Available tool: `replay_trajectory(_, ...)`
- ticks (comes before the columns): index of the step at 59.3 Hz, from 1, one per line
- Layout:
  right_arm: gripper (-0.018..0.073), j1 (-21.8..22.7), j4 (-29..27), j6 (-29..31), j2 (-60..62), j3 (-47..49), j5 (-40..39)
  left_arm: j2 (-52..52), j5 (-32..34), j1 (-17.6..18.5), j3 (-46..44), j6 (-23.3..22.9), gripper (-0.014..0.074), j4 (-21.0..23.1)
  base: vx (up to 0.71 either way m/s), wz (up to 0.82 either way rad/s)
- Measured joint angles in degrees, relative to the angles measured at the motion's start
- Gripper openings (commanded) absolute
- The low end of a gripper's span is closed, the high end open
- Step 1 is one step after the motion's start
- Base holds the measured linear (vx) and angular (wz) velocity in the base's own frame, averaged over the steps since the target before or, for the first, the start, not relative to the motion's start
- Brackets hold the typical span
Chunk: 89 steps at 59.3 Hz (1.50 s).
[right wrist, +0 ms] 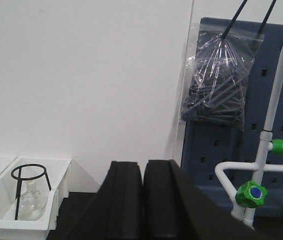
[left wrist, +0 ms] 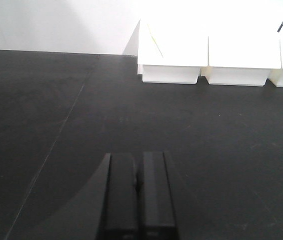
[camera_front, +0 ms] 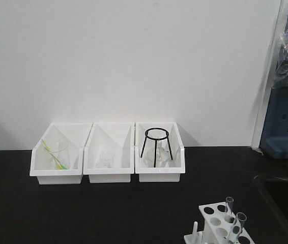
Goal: Flip and reinsert test tube from rack
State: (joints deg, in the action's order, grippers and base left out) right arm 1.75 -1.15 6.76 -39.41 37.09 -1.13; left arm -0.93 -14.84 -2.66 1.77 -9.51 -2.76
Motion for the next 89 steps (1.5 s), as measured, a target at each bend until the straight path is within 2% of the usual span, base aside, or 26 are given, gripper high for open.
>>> replay_trajectory(10, 0.0598, 0.0, 0.0, 0.21, 0.0, -0.01, 0.06, 0.0, 0.0, 0.0, 0.0, 0.0, -0.0006, 0.0, 0.0, 0.0)
replay_trajectory(18, 0.0691, 0.0, 0.0, 0.21, 0.0, 0.01, -0.07, 0.0, 0.0, 0.0, 0.0, 0.0, -0.0006, 0.0, 0.0, 0.0)
replay_trajectory(26, 0.0681, 0.0, -0.99, -1.8, -0.17, -0.62, -3.69, 0.0, 0.0, 0.0, 0.0, 0.0, -0.0006, 0.0, 0.0, 0.0)
replay_trajectory(35, 0.0632, -0.87, -0.47, -5.57, -2.29, -7.55, -14.92, 0.0, 0.0, 0.0, 0.0, 0.0, -0.0006, 0.0, 0.0, 0.0)
replay_trajectory(44, 0.0583, -5.96, 6.26, -10.11, -6.6, -19.82, -23.91, 0.0, 0.0, 0.0, 0.0, 0.0, -0.0006, 0.0, 0.0, 0.0)
replay_trajectory(53, 0.0578, -11.14, 13.37, -12.74, -12.53, -26.16, -32.93, 0.0, 0.0, 0.0, 0.0, 0.0, -0.0006, 0.0, 0.0, 0.0)
replay_trajectory(61, 0.0578, -13.02, 15.12, -12.82, -19.39, -26.75, -39.89, 0.0, 0.0, 0.0, 0.0, 0.0, -0.0006, 0.0, 0.0, 0.0)
replay_trajectory(80, 0.0578, -13.1, 15.46, -12.77, -38.99, -26.74, -60.49, 0.0, 0.0, 0.0, 0.0, 0.0, -0.0006, 0.0, 0.0, 0.0)
replay_trajectory(89, 0.0578, -13.1, 14.85, -12.72, -48.36, -25.8, -63.16, 0.0, 0.0, 0.0, 0.0, 0.0, -0.0006, 0.0, 0.0, 0.0)
